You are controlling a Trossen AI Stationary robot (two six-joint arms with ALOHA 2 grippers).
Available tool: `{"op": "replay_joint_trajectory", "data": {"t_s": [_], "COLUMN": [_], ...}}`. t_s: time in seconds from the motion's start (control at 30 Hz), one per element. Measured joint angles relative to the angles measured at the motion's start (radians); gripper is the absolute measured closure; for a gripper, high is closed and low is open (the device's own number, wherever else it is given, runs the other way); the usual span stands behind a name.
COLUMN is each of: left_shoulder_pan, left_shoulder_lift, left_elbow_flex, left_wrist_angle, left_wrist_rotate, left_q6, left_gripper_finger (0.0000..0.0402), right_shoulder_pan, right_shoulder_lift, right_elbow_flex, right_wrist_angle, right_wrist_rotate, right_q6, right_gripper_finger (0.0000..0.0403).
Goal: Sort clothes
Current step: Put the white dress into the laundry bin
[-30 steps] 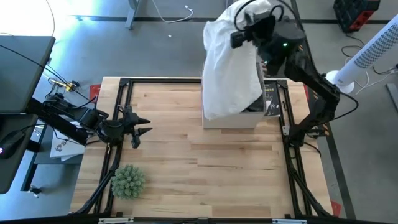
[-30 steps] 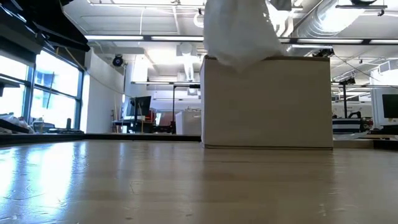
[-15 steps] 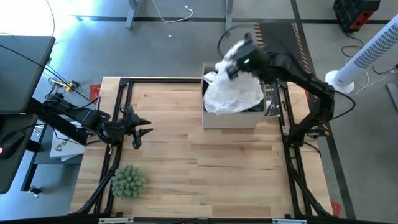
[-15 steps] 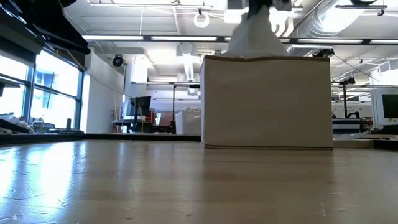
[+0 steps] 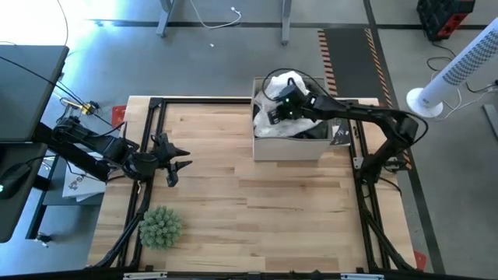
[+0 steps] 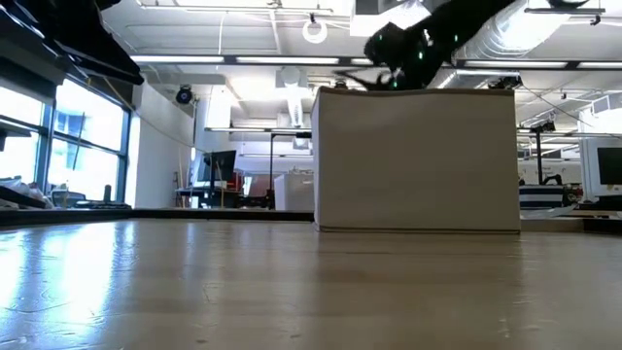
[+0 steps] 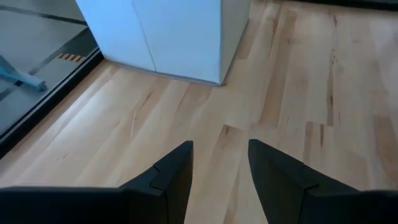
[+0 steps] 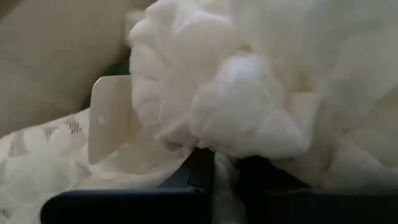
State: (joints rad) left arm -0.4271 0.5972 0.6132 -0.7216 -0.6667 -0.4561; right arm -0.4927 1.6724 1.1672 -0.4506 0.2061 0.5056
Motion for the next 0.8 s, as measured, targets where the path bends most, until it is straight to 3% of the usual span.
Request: {"op": "replay_joint_trajectory", "data": {"t_s": [0.1,0.3,0.43,0.6,0.8], "left_shoulder_pan": [0.0,0.0,0.0,0.0,0.0], "left_shoulder_lift": [0.0,0.0,0.0,0.0,0.0], "left_elbow_flex": [0.0,0.0,0.0,0.0,0.0], "left_wrist_angle": [0.03,0.038,0.038,0.038,0.038], "left_wrist_rotate": [0.0,0.0,0.021,0.032,0.034], "left_q6": [0.02,0.02,0.012,-0.012,-0.031], "left_gripper_finger": [0.025,0.025,0.025,0.025,0.025], "right_shoulder_pan": [-0.042,-0.035,-0.037,-0.031,-0.001], "right_shoulder_lift": [0.051,0.048,-0.002,-0.042,-0.044], "right_elbow_flex": [-0.038,-0.032,0.07,0.302,0.6], "right_wrist_angle": [0.091,0.091,-0.084,-0.406,-0.695], "right_wrist_rotate": [-0.096,-0.11,-0.153,-0.256,-0.372], "right_q6": [0.021,-0.065,-0.075,-0.076,-0.102], "right_gripper_finger": [0.0374,0.0365,0.0326,0.0268,0.0251]}}
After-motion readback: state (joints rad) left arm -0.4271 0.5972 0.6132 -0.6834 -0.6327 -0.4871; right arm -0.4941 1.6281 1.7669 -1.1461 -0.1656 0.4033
